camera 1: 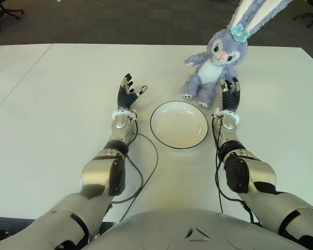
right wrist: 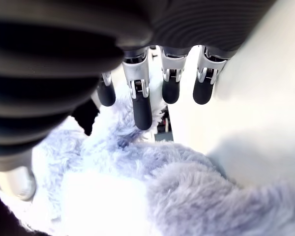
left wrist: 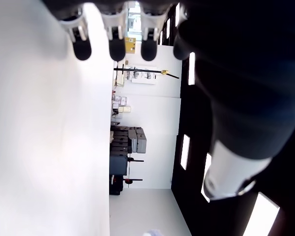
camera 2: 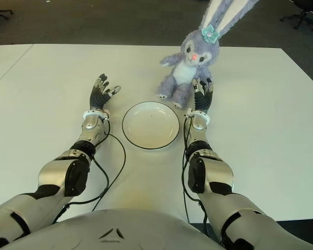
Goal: Put the doll into the plate.
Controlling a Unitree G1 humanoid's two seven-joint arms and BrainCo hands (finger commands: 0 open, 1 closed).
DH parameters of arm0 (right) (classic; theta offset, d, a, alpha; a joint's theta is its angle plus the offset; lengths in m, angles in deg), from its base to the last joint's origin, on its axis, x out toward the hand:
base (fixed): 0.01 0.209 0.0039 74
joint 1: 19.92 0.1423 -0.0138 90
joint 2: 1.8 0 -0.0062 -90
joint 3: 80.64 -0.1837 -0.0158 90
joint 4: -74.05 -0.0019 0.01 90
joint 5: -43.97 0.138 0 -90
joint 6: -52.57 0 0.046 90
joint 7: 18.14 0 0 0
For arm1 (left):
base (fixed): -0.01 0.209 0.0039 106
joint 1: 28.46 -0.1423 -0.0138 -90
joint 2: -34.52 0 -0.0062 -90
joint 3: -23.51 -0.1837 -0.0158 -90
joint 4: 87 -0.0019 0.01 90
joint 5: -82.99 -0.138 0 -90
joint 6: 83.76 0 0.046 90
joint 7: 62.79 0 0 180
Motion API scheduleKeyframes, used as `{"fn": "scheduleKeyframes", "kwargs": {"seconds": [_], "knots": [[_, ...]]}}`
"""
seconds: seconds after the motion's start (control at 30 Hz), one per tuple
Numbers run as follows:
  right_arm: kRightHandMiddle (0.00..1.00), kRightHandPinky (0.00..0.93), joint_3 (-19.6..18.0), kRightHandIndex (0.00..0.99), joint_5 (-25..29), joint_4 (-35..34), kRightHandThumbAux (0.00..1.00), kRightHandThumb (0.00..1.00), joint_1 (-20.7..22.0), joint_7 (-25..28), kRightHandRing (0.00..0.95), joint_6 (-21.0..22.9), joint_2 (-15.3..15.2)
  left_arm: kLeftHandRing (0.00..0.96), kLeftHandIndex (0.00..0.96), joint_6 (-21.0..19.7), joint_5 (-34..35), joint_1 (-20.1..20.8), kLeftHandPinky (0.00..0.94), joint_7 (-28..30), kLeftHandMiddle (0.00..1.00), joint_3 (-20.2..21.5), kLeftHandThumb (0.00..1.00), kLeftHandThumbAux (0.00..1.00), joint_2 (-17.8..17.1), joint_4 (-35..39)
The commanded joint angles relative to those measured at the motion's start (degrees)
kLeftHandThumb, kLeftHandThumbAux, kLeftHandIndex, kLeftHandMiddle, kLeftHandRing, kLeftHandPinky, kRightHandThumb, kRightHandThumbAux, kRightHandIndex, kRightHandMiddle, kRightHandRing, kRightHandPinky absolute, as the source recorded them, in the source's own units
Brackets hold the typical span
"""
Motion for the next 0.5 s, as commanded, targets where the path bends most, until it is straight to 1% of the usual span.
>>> {"fn": "scheduleKeyframes", "kwargs": {"seconds": [0.03,0.1,0.13,0.27,0.33,0.5], "knots": [[0.0,0.0,0.6,0.0,-0.2,5.8,0.454,0.117,-3.9,-3.1,0.0,5.2,3.4,0.0,0.0,-8.1,0.5,-12.1,0.0,-0.2,0.0,0.5,0.069,0.773,2.5,-7.8],[0.0,0.0,0.8,0.0,-0.4,6.0,0.444,0.119,-2.3,-3.3,0.0,6.9,2.9,0.0,0.0,-9.3,0.6,-11.9,0.0,0.0,0.0,0.6,0.067,0.765,2.3,-7.9],[0.0,0.0,0.9,0.0,-0.4,6.1,0.433,0.123,-1.7,-3.3,0.0,7.3,2.7,0.0,0.0,-9.7,0.7,-11.9,0.01,0.0,0.0,0.7,0.049,0.766,2.2,-8.0],[0.0,0.0,1.5,0.0,-0.7,6.0,0.419,0.133,0.1,-3.2,0.0,7.8,2.3,0.0,0.0,-11.0,1.6,-12.0,0.023,0.9,0.0,1.7,0.03,0.779,2.2,-8.2],[0.0,0.0,1.7,0.0,-0.8,6.0,0.416,0.136,0.6,-3.1,0.0,7.6,2.2,0.0,0.0,-11.1,2.0,-11.9,0.025,1.0,0.0,2.0,0.027,0.789,2.4,-8.2],[0.0,0.0,2.5,0.0,-1.0,5.6,0.42,0.141,2.1,-2.9,0.0,7.2,2.3,0.0,0.0,-9.1,2.7,-12.0,0.002,1.8,0.0,2.6,0.026,0.781,2.7,-8.0]]}}
